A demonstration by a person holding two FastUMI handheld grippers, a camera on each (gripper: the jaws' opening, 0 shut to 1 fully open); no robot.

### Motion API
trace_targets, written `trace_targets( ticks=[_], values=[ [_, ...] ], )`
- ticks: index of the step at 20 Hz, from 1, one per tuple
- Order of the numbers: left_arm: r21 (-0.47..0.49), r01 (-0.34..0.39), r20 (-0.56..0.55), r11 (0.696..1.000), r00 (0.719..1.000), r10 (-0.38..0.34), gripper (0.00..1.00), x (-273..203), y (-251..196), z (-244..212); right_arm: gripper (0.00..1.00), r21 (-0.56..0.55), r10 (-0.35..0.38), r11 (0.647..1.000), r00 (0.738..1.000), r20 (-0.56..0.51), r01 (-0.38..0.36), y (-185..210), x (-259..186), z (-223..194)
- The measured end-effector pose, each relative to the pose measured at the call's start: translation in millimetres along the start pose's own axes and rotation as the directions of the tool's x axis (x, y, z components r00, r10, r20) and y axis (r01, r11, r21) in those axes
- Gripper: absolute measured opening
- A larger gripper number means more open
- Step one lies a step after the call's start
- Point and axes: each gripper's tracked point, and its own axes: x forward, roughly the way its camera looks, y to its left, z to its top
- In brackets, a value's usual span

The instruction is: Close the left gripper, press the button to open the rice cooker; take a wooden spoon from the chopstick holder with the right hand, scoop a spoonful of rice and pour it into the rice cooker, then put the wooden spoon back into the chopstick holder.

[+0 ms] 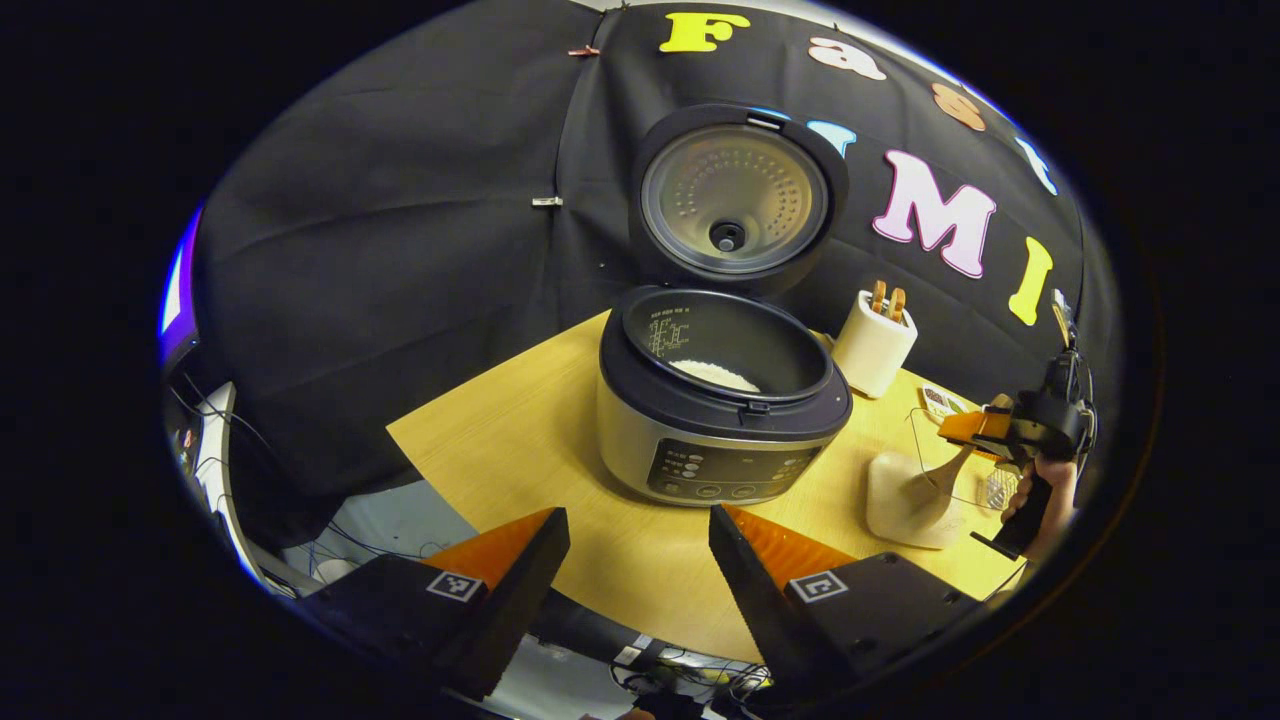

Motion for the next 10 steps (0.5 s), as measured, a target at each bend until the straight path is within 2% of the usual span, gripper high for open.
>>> trace_targets(
  ticks=[5,10],
  values=[
    [-0.026,-0.019,0.003,0.999,1.0,0.019,0.95,-6.3,7.9,-2.7,0.22,0.09,0.025,0.996,0.999,-0.035,-0.022,9.9,3.0,1.6],
    [-0.024,-0.024,0.002,0.999,1.0,0.024,0.95,-7.4,9.7,-5.1,0.21,0.208,0.022,0.978,0.999,-0.044,-0.013,-6.6,-3.4,10.5]
  ],
)
